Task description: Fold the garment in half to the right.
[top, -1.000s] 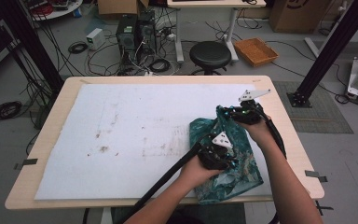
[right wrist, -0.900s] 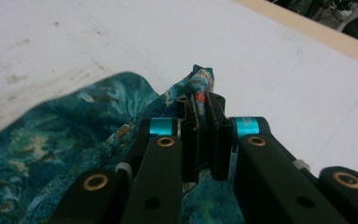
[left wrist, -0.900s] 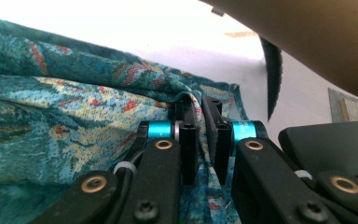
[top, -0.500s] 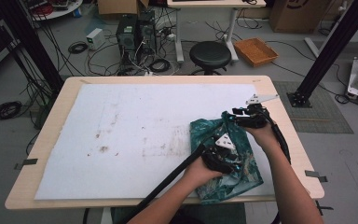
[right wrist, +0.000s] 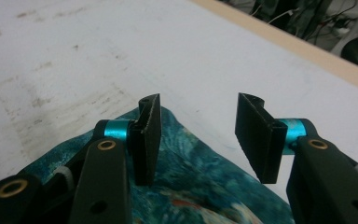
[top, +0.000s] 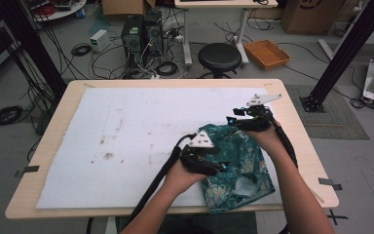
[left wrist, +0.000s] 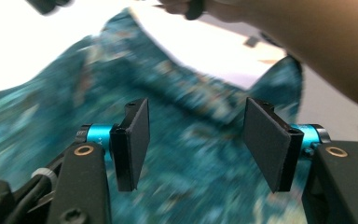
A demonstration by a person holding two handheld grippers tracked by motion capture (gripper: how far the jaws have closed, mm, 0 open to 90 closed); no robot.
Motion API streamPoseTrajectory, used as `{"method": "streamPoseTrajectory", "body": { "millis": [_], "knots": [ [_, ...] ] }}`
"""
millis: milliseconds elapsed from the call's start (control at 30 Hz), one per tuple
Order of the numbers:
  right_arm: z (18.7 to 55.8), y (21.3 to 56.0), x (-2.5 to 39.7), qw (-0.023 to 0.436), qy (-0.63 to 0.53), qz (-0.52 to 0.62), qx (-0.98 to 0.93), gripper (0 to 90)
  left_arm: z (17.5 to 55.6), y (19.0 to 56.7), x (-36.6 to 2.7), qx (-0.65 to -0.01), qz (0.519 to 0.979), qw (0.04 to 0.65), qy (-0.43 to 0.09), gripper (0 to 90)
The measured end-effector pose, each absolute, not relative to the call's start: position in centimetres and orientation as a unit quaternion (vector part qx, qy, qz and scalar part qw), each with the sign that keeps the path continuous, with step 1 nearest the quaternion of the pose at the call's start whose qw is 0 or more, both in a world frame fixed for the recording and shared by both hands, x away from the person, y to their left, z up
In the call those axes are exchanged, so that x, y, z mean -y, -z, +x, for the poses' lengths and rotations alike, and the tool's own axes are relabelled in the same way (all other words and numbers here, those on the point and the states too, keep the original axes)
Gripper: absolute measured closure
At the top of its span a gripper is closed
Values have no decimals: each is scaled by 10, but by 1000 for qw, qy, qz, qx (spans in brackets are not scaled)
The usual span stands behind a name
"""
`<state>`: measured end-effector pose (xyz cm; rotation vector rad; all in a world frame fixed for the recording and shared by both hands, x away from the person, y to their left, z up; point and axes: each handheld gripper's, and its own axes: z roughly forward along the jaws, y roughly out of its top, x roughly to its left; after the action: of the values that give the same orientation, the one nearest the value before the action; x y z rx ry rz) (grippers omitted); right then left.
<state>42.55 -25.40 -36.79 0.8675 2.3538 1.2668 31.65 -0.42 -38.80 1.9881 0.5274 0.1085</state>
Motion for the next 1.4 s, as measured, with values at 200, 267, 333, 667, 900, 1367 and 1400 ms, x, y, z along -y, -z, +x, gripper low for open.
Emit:
{"method": "streamPoseTrajectory", "body": {
  "millis": [200,267,333,667,900,1367,1400],
  "knots": [
    [444,386,226,130,-410,308,-848,519,314,396,-39,-259,822,503,-71,409],
    [449,391,219,120,-400,311,-854,518,313,399,-52,-271,820,498,-78,408],
    [453,397,213,115,-390,313,-859,519,313,403,-64,-281,818,495,-86,407],
    [463,424,202,63,-344,317,-882,632,307,424,-104,-330,799,492,-104,403],
    [458,423,193,85,-333,283,-895,881,304,425,-118,-340,789,499,-111,403],
    [455,399,144,123,-326,226,-909,881,301,421,-136,-356,773,510,-123,403],
    [455,401,140,124,-322,225,-911,872,301,421,-137,-356,774,509,-124,403]
  ]
}}
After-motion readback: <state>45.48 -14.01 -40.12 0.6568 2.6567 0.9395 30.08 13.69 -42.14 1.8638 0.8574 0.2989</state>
